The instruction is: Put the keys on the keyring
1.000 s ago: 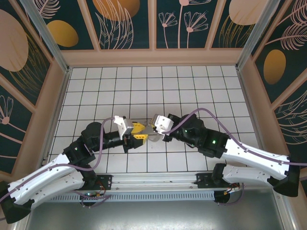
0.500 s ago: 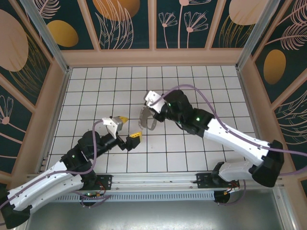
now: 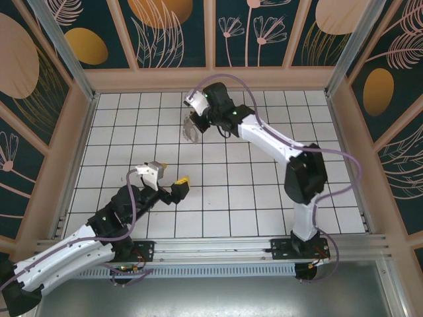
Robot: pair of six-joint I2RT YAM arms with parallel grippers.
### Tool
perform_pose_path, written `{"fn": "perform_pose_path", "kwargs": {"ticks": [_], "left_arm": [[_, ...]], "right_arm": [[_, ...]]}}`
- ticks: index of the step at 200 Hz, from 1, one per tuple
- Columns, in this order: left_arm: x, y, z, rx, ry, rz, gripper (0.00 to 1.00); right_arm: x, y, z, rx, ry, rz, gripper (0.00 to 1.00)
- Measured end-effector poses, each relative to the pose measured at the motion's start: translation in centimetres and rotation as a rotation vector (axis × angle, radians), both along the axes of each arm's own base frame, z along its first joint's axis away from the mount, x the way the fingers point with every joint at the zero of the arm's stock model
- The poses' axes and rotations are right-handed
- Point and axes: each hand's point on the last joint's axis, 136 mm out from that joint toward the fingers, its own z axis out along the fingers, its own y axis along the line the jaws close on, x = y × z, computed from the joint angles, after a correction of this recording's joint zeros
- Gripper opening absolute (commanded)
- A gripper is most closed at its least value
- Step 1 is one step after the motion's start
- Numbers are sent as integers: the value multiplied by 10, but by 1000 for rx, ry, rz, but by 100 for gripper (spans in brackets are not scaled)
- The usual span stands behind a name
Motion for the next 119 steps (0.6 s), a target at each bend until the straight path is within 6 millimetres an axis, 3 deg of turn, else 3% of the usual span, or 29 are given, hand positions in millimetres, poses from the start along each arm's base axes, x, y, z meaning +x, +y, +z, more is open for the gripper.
{"fn": "perform_pose_path", "kwargs": {"ticks": [25,53,89,119], "left_arm": [[1,8,10,-37,-20,36,99],[2,15,16,-65,-30,66,99],[4,20,17,-66,-34,94,99],[7,20,13,-49,-25,110,99]], "right_arm": [[24,7,-28,17,67,-9,0],[25,3,-60,20,147,-22,0],[-2,-16,-107,23,256,-44,0],[-41,-46,-140,5,349,-82,10]]}}
